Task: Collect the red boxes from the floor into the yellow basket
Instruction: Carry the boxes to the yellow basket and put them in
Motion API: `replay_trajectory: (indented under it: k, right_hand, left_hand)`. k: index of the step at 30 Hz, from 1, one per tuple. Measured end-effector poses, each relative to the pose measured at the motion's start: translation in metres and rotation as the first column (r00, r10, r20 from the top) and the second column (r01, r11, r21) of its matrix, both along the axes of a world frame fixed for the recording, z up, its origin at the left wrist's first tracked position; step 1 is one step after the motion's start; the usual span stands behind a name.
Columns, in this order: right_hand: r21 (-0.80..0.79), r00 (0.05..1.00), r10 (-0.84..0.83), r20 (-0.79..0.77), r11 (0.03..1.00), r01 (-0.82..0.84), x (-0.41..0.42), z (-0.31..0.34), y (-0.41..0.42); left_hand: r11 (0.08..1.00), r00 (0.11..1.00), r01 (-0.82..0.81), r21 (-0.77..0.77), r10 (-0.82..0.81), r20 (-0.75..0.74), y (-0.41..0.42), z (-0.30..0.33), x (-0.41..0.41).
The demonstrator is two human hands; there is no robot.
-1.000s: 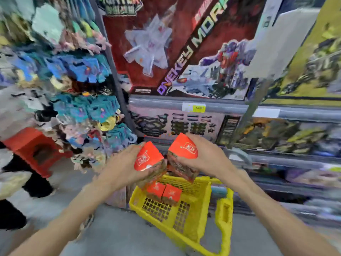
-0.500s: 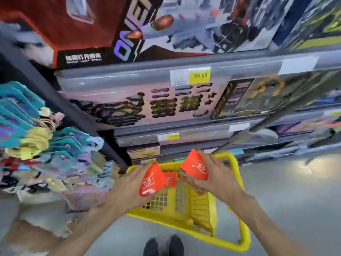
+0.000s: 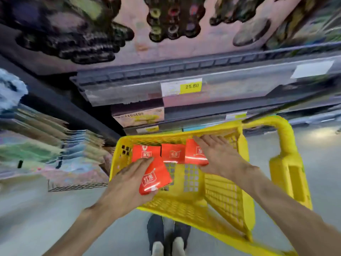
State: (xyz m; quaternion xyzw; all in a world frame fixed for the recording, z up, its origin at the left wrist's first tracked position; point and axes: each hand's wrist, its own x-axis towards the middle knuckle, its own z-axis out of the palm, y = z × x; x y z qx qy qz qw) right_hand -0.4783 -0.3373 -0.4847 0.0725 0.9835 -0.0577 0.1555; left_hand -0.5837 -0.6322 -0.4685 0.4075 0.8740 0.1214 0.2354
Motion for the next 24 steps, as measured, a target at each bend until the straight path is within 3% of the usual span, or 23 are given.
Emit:
replay_trajectory:
  k: [9, 19, 24]
  right_hand:
    - [0.027, 0.99, 0.077, 0.119, 0.996, -0.08, -0.009, -0.044, 0.003]
    - [-0.071, 0.959, -0.058, 0.278, 0.994, 0.081, -0.02, -0.105, -0.005]
    - [-0.069, 0.963, -0.101, 0.25, 0.99, 0.122, -0.018, -0.122, -0.01]
  left_hand:
    - [1.0, 0.998, 0.008, -0.027, -0.006, 0.069, -0.009, -0.026, -0.002]
    - [0.994, 0.994, 0.105, -0.03, -0.104, 0.038, -0.012, -0.061, 0.0]
    - [0.981, 0.983, 0.18, -0.071, -0.181, -0.015, -0.018, -0.082, -0.002]
